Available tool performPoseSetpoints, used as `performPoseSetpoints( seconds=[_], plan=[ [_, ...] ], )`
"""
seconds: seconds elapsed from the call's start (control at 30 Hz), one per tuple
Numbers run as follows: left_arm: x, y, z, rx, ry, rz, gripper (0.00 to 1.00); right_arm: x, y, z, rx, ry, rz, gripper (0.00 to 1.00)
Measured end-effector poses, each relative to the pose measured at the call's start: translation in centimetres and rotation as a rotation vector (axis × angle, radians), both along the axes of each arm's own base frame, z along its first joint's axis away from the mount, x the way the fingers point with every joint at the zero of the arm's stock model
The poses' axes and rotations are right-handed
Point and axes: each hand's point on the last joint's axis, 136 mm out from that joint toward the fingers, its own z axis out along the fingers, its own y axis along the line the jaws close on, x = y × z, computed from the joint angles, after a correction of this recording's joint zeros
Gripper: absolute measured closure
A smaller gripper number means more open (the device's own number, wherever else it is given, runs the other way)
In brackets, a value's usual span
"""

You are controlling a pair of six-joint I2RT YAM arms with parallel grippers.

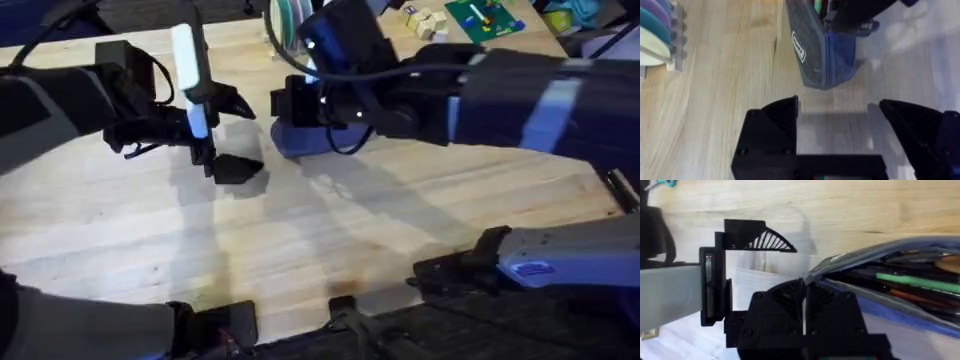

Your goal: Unzip the bag, pick up the pens from the table one at a time and place them inside, then zip the bag closed.

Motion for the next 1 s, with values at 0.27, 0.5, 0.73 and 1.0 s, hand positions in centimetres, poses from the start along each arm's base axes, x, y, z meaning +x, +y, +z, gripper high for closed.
performPoseSetpoints(
  seconds=[0.27, 0.5, 0.73, 1.0],
  plan=[
    [-0.4, -1.6, 2.2, -0.155, -0.001, -0.034, 0.007, -0.4, -0.4, 0.7, -0.014, -0.018, 0.019, 0.971],
    [0.0, -2.5, 3.0, -0.198, -0.034, -0.052, 0.007, -0.5, -0.4, 0.6, -0.016, -0.014, 0.021, 0.971],
    [1.6, -5.1, 1.8, -0.230, -0.016, -0.055, 0.007, -0.7, -0.1, 0.6, -0.009, -0.007, 0.037, 0.971],
    [1.7, -6.0, 1.9, -0.279, 0.024, -0.052, 0.545, -0.7, -0.1, 0.5, -0.009, -0.007, 0.037, 0.971]
  ],
)
